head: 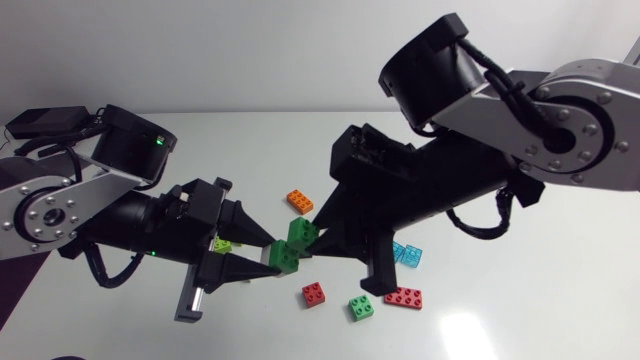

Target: Separate the duplo bricks

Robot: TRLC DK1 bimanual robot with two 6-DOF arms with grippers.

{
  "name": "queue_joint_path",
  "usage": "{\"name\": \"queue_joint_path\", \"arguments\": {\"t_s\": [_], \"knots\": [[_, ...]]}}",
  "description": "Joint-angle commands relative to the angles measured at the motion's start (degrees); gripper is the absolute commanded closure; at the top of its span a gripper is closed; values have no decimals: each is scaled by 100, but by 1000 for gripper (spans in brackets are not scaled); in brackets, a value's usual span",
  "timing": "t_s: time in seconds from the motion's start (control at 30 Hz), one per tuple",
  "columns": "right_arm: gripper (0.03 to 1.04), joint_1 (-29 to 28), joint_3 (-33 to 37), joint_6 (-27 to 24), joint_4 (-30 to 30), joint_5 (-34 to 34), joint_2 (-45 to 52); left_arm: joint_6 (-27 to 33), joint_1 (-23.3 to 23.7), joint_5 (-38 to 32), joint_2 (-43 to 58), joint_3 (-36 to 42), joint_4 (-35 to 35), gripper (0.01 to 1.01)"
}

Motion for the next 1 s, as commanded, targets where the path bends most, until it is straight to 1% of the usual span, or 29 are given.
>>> {"name": "queue_joint_path", "arguments": {"t_s": [0.0, 0.07, 0.17, 0.23, 0.37, 0.47, 0.53, 0.67, 0.8, 0.97], "knots": [[893, -12, -94, -377, -293, 253, -229, 138, 184, -19, -52, -114, 0, 715], [893, 32, -244, -711, -548, 613, -291, 225, 315, -19, -52, -96, -53, 715], [893, 58, -499, -1124, -1058, 780, -335, 331, 421, -19, -52, -105, -140, 715], [893, 199, -806, -1230, -1119, 1097, -370, 375, 439, -19, -52, -114, -176, 715], [893, 410, -1448, -1274, -1076, 1448, -326, 366, 430, -11, -52, -96, -167, 715], [893, 586, -1940, -1160, -768, 1598, -273, 340, 377, -11, -43, -96, -158, 715], [893, 797, -2318, -1036, -346, 1985, -150, 331, 333, -11, -43, -105, -158, 715], [893, 955, -2722, -905, 278, 2187, 193, 322, 324, -11, -43, -123, -158, 715], [893, 1007, -2854, -878, 603, 2257, 465, 322, 315, -11, -87, -132, -158, 715], [892, 1034, -2810, -887, 753, 2459, 711, 313, 298, -19, -96, -167, -158, 715]]}}
